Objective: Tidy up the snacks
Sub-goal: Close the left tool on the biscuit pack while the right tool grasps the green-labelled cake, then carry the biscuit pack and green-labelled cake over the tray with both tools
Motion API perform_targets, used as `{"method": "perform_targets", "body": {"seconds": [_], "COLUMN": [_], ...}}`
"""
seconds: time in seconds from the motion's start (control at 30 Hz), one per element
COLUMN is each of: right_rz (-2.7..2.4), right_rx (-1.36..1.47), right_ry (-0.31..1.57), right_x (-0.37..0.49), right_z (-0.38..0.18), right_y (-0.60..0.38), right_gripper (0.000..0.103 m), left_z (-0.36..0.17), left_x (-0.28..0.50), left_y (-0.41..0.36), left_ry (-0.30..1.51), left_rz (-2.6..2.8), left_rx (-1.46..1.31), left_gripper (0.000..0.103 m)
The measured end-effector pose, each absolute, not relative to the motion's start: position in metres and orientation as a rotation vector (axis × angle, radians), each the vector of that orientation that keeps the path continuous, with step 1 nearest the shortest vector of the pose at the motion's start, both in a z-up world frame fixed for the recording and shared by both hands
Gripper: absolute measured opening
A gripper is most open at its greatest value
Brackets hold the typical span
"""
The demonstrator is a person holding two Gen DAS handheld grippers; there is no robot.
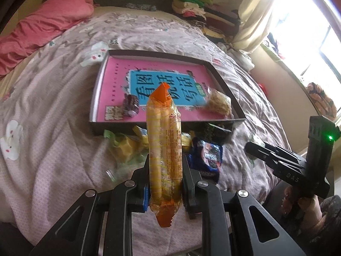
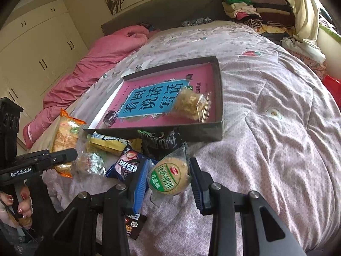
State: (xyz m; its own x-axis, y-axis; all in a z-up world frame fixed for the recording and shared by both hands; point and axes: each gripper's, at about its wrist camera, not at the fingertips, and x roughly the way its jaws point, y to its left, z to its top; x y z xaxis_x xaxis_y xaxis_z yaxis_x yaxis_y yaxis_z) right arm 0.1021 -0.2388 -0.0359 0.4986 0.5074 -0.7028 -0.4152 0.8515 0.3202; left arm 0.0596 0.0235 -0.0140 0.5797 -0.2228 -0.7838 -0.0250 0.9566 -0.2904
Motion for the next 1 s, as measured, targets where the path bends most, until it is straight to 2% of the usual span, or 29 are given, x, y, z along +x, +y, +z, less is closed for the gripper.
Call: {"method": "perform_targets", "body": {"seconds": [0.53,1.0], "right_rz": [0.535,0.512], "right_rx": [0.117,0.121], "right_ry": [0.821,0.771], "right_x": [0.113,0.129], "right_z": [-0.017,-0.007], "right_y": [-0.239,-0.239], "right_gripper": [0.038,0.038], "left_z": [-0.002,-0.011], "left_x": [0.07,0.117], "left_y": [0.067,0.087], "left_ry": [0.883,0.858], "left_rz": [-0.015,0.032], "left_rx": [-0.333,-0.326], "left_gripper": [0.023,0.023]}}
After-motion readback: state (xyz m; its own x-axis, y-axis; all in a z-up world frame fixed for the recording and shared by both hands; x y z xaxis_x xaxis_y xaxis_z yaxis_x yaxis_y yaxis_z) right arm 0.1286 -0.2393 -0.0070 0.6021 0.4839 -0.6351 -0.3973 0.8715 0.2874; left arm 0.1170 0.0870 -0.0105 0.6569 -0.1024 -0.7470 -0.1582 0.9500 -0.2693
